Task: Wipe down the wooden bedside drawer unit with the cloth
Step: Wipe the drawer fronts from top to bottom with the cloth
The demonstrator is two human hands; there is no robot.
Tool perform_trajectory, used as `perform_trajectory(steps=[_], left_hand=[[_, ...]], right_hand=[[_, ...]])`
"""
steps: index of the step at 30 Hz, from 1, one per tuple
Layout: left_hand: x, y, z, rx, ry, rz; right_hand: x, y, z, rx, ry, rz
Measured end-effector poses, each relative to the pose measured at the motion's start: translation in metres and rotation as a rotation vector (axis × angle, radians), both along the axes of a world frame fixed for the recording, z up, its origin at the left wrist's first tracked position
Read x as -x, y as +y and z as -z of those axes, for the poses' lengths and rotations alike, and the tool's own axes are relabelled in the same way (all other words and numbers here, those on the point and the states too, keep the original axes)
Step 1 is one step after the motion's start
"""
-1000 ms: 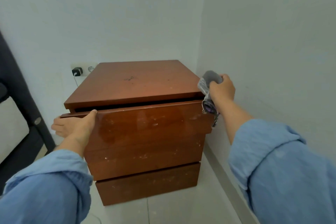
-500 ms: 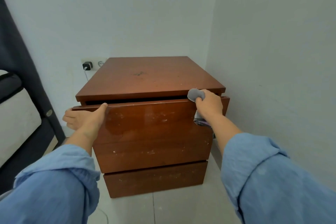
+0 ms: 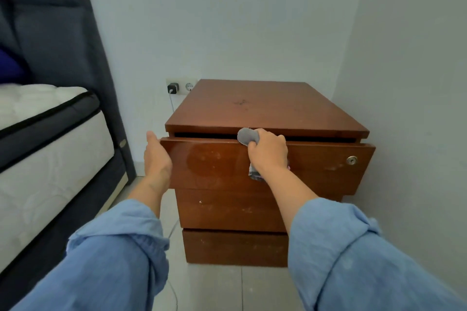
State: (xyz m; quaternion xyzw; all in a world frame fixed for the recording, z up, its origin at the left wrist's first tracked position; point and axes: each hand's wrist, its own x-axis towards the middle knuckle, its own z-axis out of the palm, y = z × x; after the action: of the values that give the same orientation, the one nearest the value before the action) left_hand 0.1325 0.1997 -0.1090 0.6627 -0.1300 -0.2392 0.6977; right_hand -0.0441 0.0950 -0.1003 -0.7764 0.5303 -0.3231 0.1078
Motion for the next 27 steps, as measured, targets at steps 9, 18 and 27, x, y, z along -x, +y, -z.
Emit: perform_trajectory(steps=[9, 18, 27], left_hand=[[0.001, 0.022, -0.011, 0.018, -0.059, 0.147], [-0.016, 0.019, -0.005, 0.022, -0.103, 0.221], [-0.040, 0.014, 0.001, -0.092, -0.106, 0.202]], right_hand=[[-0.071, 0.033, -0.002, 0.019, 0.040, -0.136], [-0.116, 0.052, 0.001, 0.084, 0.041, -0.266], [-0.131, 0.052, 0.007, 0.219, 0.062, -0.389]])
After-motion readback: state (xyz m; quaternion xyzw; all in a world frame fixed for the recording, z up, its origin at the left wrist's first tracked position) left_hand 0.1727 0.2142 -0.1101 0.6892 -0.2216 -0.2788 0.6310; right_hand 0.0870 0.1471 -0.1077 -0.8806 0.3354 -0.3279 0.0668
